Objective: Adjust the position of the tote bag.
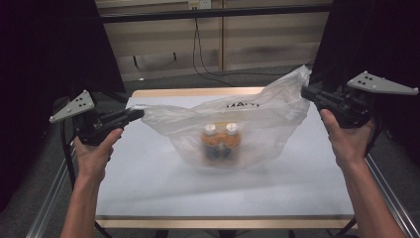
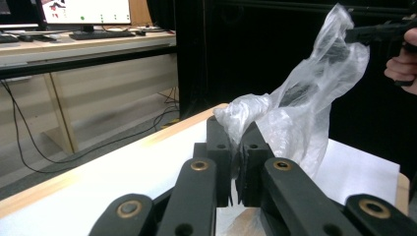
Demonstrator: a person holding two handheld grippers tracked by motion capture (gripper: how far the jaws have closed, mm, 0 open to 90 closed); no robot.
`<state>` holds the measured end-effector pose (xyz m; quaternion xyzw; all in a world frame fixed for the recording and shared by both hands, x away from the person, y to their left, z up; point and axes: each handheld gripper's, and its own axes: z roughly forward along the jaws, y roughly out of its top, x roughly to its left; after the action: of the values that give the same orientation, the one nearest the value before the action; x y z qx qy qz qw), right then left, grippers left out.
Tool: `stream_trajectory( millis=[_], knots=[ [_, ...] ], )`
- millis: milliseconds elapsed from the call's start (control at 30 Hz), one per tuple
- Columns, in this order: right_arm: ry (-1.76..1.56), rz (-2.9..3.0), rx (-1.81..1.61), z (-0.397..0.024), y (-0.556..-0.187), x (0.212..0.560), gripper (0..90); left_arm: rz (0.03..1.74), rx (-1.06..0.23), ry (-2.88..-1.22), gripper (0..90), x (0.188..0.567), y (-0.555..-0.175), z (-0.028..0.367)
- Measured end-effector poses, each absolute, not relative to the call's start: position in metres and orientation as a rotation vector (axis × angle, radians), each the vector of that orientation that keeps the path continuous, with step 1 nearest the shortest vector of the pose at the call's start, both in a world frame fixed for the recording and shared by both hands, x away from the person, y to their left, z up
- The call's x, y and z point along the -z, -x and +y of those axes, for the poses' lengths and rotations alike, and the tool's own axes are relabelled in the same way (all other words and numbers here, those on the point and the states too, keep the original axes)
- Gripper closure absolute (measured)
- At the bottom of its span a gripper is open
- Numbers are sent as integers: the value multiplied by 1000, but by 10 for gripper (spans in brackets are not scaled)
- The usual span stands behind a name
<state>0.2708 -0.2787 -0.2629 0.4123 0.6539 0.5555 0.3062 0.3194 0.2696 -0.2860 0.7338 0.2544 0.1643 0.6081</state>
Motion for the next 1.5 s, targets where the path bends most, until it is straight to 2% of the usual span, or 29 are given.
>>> stream_trajectory(
  millis=[167,700,1033,1300,1500],
  knots=[
    [-1121,1768,-1438,-277,-275,280,900,637,-331,-1725,868,307,-332,268],
    [-1181,1839,-1314,-276,-280,319,900,673,-293,-1799,867,333,-342,264],
    [-1193,1894,-1299,-275,-293,353,900,696,-225,-1895,867,375,-358,259],
    [-1207,1938,-1294,-273,-300,372,900,686,-201,-2002,867,391,-362,249],
    [-1238,1961,-1268,-276,-301,388,900,692,-167,-2017,868,405,-362,249]
  ],
)
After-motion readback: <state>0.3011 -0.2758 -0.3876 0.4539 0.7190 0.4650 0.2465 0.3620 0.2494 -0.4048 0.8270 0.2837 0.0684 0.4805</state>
